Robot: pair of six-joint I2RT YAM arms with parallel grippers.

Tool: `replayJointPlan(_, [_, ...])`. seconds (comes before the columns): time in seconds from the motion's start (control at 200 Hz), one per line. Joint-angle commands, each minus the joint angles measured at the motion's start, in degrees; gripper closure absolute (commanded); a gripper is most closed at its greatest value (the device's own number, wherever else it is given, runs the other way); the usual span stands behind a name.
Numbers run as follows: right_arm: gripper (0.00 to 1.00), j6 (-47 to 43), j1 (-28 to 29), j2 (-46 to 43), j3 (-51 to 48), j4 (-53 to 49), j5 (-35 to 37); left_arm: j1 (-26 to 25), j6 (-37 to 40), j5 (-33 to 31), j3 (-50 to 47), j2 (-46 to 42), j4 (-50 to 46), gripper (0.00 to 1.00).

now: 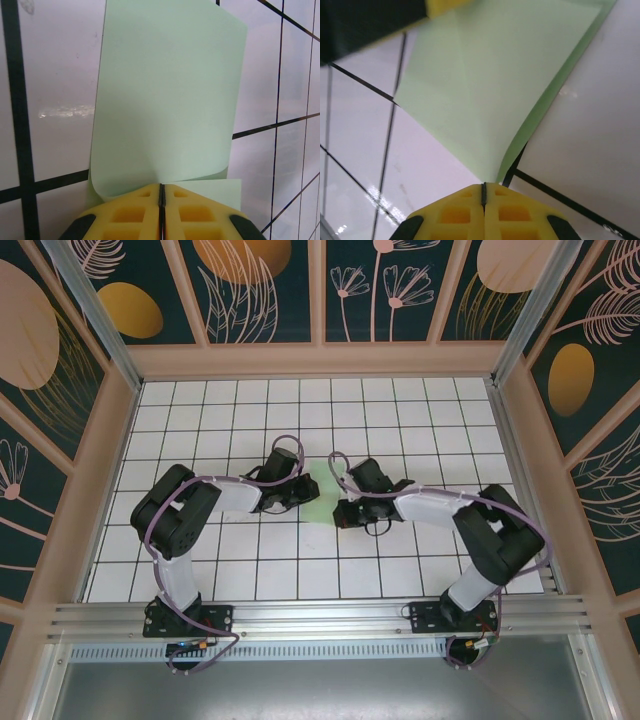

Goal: Fold a paper plane with a square sheet of paper (pick it up from the middle)
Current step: First fold the triangle in half at the center of the table.

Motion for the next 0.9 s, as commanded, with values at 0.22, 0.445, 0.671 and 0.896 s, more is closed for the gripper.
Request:
replayJointPlan(0.22, [0.96, 8.92, -0.45, -1.91, -0.23, 6.45, 2.30, 0.16, 0.08, -1.84, -1.85, 0.02, -4.79, 0.88])
replayJointPlan(0.445, [0.96, 10.10, 1.41, 4.29, 1.23, 7.57, 0.56, 0.12, 0.10, -1.36, -1.76, -0.36, -4.59, 0.87])
replayJointPlan(0.671, [0.96, 9.59, 1.38, 6.58, 0.86, 5.36, 2.22, 0.14, 0.24, -1.19, -1.29, -0.86, -4.76, 0.87])
replayJointPlan(0.896, [0.97, 9.45, 1.21, 7.32, -0.17, 3.81, 3.10, 0.12, 2.49, 1.22, 0.35, -4.40, -2.35, 0.80])
